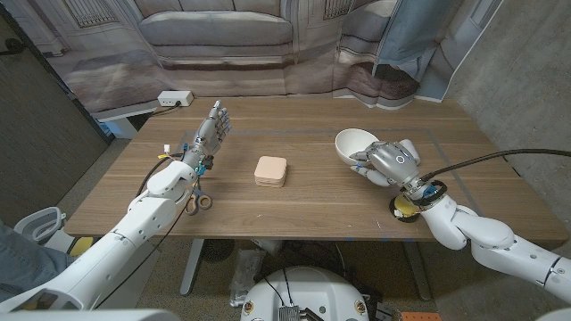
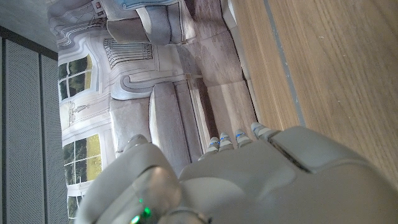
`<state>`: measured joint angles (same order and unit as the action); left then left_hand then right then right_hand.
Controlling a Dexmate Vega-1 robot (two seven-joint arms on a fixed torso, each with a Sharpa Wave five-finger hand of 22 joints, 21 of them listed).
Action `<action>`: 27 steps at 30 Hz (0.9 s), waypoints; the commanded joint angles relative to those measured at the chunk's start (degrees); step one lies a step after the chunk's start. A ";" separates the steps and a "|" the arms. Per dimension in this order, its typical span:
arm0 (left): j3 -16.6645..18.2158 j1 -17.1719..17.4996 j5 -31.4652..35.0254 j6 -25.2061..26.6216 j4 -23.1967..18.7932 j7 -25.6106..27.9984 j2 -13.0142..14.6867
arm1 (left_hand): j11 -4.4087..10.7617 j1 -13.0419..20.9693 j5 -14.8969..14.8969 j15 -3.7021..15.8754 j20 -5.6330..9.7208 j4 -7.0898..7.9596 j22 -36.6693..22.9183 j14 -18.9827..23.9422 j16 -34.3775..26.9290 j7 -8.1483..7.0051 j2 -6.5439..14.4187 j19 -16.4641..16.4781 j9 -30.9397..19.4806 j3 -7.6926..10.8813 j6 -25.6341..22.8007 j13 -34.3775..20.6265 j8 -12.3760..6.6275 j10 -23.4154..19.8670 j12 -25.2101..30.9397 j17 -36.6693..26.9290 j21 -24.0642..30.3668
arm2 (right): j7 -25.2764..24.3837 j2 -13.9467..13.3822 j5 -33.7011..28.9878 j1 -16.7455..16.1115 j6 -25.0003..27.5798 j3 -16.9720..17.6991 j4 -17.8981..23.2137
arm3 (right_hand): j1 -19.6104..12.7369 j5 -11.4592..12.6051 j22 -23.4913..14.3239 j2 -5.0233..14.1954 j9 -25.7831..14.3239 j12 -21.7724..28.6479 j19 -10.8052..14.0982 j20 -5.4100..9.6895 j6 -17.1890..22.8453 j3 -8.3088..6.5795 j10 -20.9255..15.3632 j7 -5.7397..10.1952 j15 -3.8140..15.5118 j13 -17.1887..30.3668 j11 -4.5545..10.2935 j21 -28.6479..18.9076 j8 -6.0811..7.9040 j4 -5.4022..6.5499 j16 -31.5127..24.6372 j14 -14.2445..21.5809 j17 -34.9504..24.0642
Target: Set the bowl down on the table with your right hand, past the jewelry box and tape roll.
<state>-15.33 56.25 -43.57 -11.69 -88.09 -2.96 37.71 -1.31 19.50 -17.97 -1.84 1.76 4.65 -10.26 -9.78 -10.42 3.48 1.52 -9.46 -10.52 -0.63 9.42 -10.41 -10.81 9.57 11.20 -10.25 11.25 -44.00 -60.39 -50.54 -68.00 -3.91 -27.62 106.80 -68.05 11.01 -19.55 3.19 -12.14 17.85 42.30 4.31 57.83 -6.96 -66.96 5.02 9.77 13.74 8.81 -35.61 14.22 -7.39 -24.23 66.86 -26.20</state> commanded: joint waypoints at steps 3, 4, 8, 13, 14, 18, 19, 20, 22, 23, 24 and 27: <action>-0.06 -0.41 0.05 0.31 0.41 -0.10 -0.02 | -0.16 0.62 0.33 -0.27 0.89 0.08 -0.13 -2.88 -0.28 0.11 0.40 -4.06 -0.14 -0.28 0.38 -0.18 -0.39 1.32 0.31 -0.18 0.15 | -0.72 -0.67 -0.07 -2.95 1.22 0.87 1.74 | -3.30 0.26 -0.06 3.57 -0.25 0.27 -0.31 7.43 5.71 0.08 -2.15 5.56 3.81 0.18 1.79 -0.43 0.17 0.12 0.02 3.47 -0.37; -0.08 -0.48 0.04 0.29 0.50 -0.18 -0.06 | -0.13 0.63 0.33 -0.28 0.90 0.08 -0.13 -2.87 -0.28 0.13 0.41 -4.07 -0.14 -0.28 0.37 -0.18 -0.39 1.31 0.31 -0.18 0.15 | -0.73 -0.81 -0.02 -3.17 1.25 0.97 1.85 | -3.30 0.27 -0.06 3.57 -0.25 0.28 -0.32 7.43 5.75 0.09 -2.22 5.54 3.81 0.18 1.80 -0.47 0.18 0.12 0.02 3.49 -0.38; -0.20 -0.83 0.01 0.23 0.91 -0.46 -0.23 | -0.07 0.65 0.33 -0.28 0.89 0.07 -0.13 -2.88 -0.28 0.14 0.43 -4.08 -0.14 -0.32 0.36 -0.18 -0.39 1.32 0.31 -0.18 0.15 | -0.74 -1.17 -0.07 -3.89 1.44 1.18 2.19 | -3.29 0.27 -0.06 3.57 -0.25 0.24 -0.35 7.42 5.73 0.11 -2.21 5.59 3.81 0.20 1.81 -0.56 0.15 0.13 0.04 3.51 -0.42; -0.39 -1.25 0.01 0.32 1.37 -0.69 -0.39 | -0.11 0.68 0.34 -0.28 0.90 0.07 -0.13 -2.89 -0.28 0.14 0.46 -4.09 -0.14 -0.36 0.37 -0.18 -0.39 1.36 0.29 -0.17 0.15 | -0.75 -1.47 0.06 -4.60 1.43 1.35 2.34 | -3.25 0.27 -0.05 3.59 -0.26 0.19 -0.41 7.40 5.77 0.14 -2.21 5.62 3.81 0.22 1.78 -0.69 0.14 0.17 0.07 3.53 -0.46; -0.43 -1.36 0.03 0.35 1.47 -0.72 -0.42 | -0.13 0.68 0.34 -0.29 0.90 0.07 -0.13 -2.88 -0.28 0.16 0.46 -4.10 -0.14 -0.36 0.37 -0.18 -0.39 1.36 0.29 -0.17 0.15 | -0.82 -1.55 0.07 -4.78 1.44 1.40 2.41 | -3.24 0.27 -0.05 3.59 -0.26 0.19 -0.43 7.40 5.75 0.15 -2.25 5.66 3.81 0.23 1.61 -0.73 0.13 0.17 0.08 3.54 -0.48; -0.50 -1.63 0.03 0.30 1.75 -0.82 -0.56 | -0.16 0.70 0.34 -0.28 0.89 0.06 -0.13 -2.89 -0.28 0.13 0.48 -4.09 -0.14 -0.39 0.37 -0.18 -0.39 1.40 0.28 -0.17 0.16 | -1.16 -1.90 0.07 -5.60 1.59 1.69 2.82 | -3.24 0.27 -0.04 3.58 -0.27 0.16 -0.48 7.40 5.77 0.18 -2.30 5.64 3.81 0.25 1.78 -0.87 0.11 0.17 0.12 3.55 -0.53; -0.52 -1.69 0.05 0.32 1.76 -0.82 -0.58 | -0.16 0.71 0.34 -0.28 0.89 0.06 -0.13 -2.89 -0.28 0.14 0.48 -4.10 -0.14 -0.40 0.37 -0.18 -0.38 1.40 0.28 -0.17 0.16 | -1.28 -1.99 0.12 -5.84 1.63 1.79 2.93 | -3.21 0.28 -0.04 3.57 -0.27 0.09 -0.51 7.39 5.78 0.21 -2.21 5.59 3.81 0.26 1.86 -0.94 0.10 0.19 0.15 3.54 -0.55; -0.55 -1.75 0.09 0.33 1.77 -0.81 -0.60 | -0.18 0.71 0.34 -0.28 0.89 0.06 -0.13 -2.89 -0.28 0.17 0.49 -4.09 -0.14 -0.41 0.37 -0.18 -0.38 1.41 0.27 -0.17 0.16 | -1.43 -2.08 0.17 -6.08 1.62 1.89 3.01 | -3.21 0.28 -0.03 3.57 -0.27 0.11 -0.53 7.39 5.80 0.22 -2.29 5.61 3.81 0.27 1.83 -0.98 0.10 0.20 0.16 3.54 -0.56; -0.59 -1.86 0.12 0.38 1.77 -0.82 -0.61 | -0.07 0.73 0.35 -0.31 0.89 0.06 -0.13 -2.91 -0.27 0.13 0.50 -4.10 -0.14 -0.43 0.37 -0.18 -0.38 1.38 0.28 -0.17 0.16 | -1.72 -2.32 0.09 -6.60 1.72 2.06 3.23 | -3.20 0.28 -0.03 3.58 -0.27 0.09 -0.54 7.40 5.75 0.23 -2.29 5.61 3.80 0.28 1.75 -1.03 0.07 0.21 0.17 3.55 -0.58; -0.60 -1.90 0.16 0.39 1.74 -0.79 -0.60 | -0.08 0.74 0.35 -0.33 0.89 0.06 -0.13 -2.90 -0.27 0.15 0.51 -4.10 -0.14 -0.44 0.38 -0.18 -0.38 1.38 0.28 -0.17 0.16 | -1.85 -2.44 0.05 -6.94 1.88 2.18 3.44 | -3.20 0.28 -0.03 3.60 -0.28 0.05 -0.57 7.40 5.76 0.23 -2.28 5.62 3.80 0.26 1.77 -1.09 0.07 0.21 0.18 3.57 -0.60; -0.59 -1.93 0.16 0.42 1.71 -0.76 -0.59 | -0.11 0.74 0.35 -0.31 0.88 0.06 -0.13 -2.87 -0.28 0.15 0.52 -4.09 -0.14 -0.45 0.38 -0.18 -0.38 1.38 0.29 -0.17 0.17 | -2.03 -2.54 0.03 -7.33 2.09 2.33 3.66 | -3.19 0.28 -0.02 3.60 -0.28 0.03 -0.59 7.40 5.77 0.24 -2.27 5.65 3.81 0.27 1.79 -1.14 0.06 0.22 0.19 3.58 -0.62; -0.57 -1.98 0.23 0.36 1.66 -0.72 -0.58 | -0.16 0.75 0.35 -0.28 0.89 0.06 -0.13 -2.90 -0.27 0.16 0.53 -4.10 -0.14 -0.47 0.37 -0.18 -0.38 1.38 0.28 -0.17 0.16 | -2.53 -2.90 -0.16 -8.30 2.58 2.72 4.13 | -3.19 0.28 -0.02 3.62 -0.28 -0.01 -0.63 7.41 5.79 0.25 -2.24 5.66 3.81 0.29 1.80 -1.21 0.05 0.23 0.21 3.60 -0.65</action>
<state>-15.75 54.76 -43.50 -11.39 -86.66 -3.57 37.26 -1.31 19.80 -17.97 -1.84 1.76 4.48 -10.26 -9.78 -10.42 3.48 1.82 -9.46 -10.52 -0.81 9.42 -10.41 -10.81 9.57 11.20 -10.25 11.25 -45.39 -62.25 -50.51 -73.55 -2.26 -25.89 109.61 -68.14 11.04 -19.40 3.10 -12.14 17.72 41.98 4.19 57.83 -6.86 -67.04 5.02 9.96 13.69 8.91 -36.28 14.18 -7.33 -23.88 67.06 -26.68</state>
